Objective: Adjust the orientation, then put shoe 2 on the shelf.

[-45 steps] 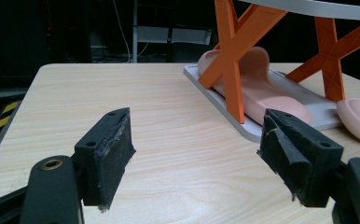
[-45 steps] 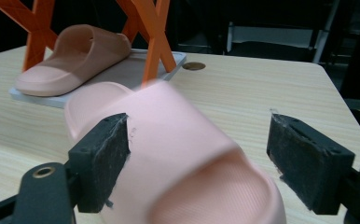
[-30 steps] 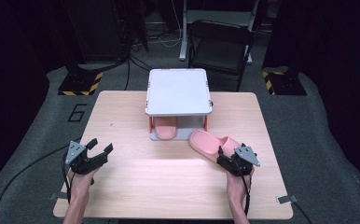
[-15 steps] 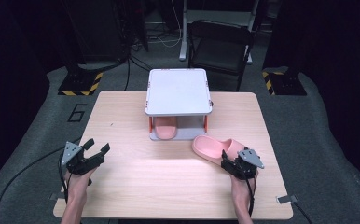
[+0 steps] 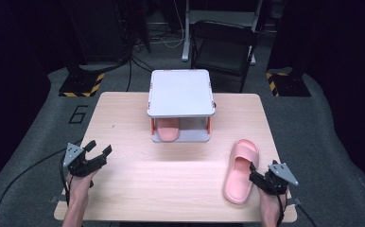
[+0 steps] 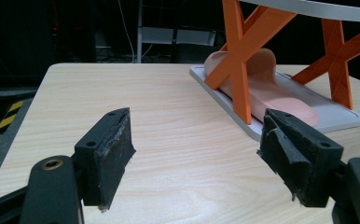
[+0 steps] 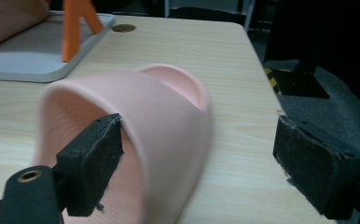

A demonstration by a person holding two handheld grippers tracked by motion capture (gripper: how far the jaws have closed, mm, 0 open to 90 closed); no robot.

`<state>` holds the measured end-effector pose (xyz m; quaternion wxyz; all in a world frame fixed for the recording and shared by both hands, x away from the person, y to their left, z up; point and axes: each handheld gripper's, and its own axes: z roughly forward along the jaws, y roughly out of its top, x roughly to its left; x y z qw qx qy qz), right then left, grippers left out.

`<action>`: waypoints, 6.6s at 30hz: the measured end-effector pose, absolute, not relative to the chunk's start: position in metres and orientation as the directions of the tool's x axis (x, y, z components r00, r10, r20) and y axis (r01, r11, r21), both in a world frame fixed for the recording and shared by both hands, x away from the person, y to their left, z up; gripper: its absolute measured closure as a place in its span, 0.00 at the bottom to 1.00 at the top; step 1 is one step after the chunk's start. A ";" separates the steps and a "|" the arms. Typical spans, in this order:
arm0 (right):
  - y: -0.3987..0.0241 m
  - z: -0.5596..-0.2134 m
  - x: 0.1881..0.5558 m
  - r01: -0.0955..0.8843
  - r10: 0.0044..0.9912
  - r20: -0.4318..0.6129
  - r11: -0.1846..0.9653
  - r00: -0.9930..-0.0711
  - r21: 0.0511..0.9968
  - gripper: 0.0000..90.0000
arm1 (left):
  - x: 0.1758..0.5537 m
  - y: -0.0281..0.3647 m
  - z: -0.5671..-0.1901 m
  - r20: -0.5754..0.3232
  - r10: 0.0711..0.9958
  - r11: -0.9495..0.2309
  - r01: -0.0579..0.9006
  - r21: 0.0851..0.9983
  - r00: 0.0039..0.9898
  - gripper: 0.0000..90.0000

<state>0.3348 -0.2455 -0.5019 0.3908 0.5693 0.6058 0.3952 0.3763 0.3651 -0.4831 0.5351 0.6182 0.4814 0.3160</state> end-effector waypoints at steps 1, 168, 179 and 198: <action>-0.249 -0.503 0.335 0.381 0.999 -0.015 0.029 -0.040 0.924 0.18 | 0.376 0.365 -0.483 -0.127 0.932 0.037 0.258 0.965 0.339 0.28; -0.112 -0.515 0.443 0.425 0.825 -0.017 0.309 -0.566 0.851 0.39 | 0.375 0.375 -0.482 -0.150 0.932 0.070 0.243 0.968 0.329 0.29; -0.090 -0.514 0.480 0.435 0.844 -0.023 0.300 -0.536 0.849 0.41 | 0.376 0.380 -0.483 -0.155 0.935 0.076 0.248 0.966 0.318 0.29; -0.083 -0.518 0.489 0.456 0.882 -0.005 0.249 -0.472 0.854 0.32 | 0.376 0.381 -0.485 -0.161 0.935 0.081 0.251 0.964 0.317 0.29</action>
